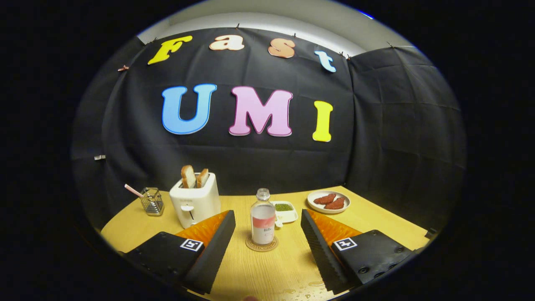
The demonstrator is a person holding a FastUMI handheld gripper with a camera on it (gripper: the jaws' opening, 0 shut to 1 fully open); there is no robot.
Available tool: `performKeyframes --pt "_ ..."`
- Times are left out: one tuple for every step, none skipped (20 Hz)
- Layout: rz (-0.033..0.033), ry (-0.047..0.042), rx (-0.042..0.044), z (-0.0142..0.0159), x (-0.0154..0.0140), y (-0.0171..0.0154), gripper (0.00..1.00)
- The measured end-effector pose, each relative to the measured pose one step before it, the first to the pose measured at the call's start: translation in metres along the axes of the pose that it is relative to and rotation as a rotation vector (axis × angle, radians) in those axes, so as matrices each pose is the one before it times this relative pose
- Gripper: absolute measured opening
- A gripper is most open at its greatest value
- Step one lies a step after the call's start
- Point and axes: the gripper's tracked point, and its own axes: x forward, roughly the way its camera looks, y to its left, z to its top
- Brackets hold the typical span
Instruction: Take the bottle from table, then pour the juice into the cup, finally place the bottle on the coaster
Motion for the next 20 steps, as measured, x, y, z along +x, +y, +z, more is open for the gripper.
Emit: performKeyframes --pt "0.00051 -0.01689 0.00139 0.01276 -0.00663 -0.00255 0.96" --pt "0.00692 -0.02100 0.01287 0.01353 -0.00752 0.00044 0.96" --pt "0.01107 -0.01856 0.01677 0.01336 -0.00832 0.00294 0.97" --pt "0.00917 -0.01514 0.01314 0.01212 -0.00951 0.00218 0.97" --pt "0.01063 -0.01047 0.00249 0.00906 -0.01121 0.00107 0.97" --pt "0.01189 -0.00356 -0.00853 0.00659 -0.01183 0.00131 0.97" --pt "0.02666 -0.00158 -0.01792 0.00432 -0.01198 0.00396 0.97" --pt "0.02818 0.00545 -0.03316 0.00269 -0.01272 0.00289 0.97" --pt "0.01052 0.01112 -0.04035 -0.00065 -0.01173 -0.00321 0.97" --pt "0.01055 0.01081 -0.02673 -0.00008 -0.01190 -0.00386 0.97" --pt "0.02033 0.00884 -0.01235 0.00090 -0.00966 0.00276 0.97" --pt "0.01847 0.01228 -0.00557 -0.00081 -0.00979 -0.00063 0.97" --pt "0.01544 0.00825 -0.00304 -0.00016 -0.00923 -0.00175 0.97" --pt "0.01067 0.00084 0.00096 0.00248 -0.00970 -0.00366 0.97" --pt "0.02003 0.00465 -0.00141 0.00273 -0.00989 -0.00182 0.97" --pt "0.00942 -0.00224 -0.01176 0.00276 -0.00879 -0.00415 0.97" --pt "0.00999 0.00184 -0.01541 0.00341 -0.00695 -0.00517 0.97" --pt "0.03342 0.00409 -0.00754 0.00166 -0.00653 0.00169 0.97" --pt "0.04165 0.00443 0.00153 0.00535 -0.00727 0.00670 0.97" --pt "0.02528 -0.00863 0.00931 0.00767 -0.00670 0.00353 0.97"
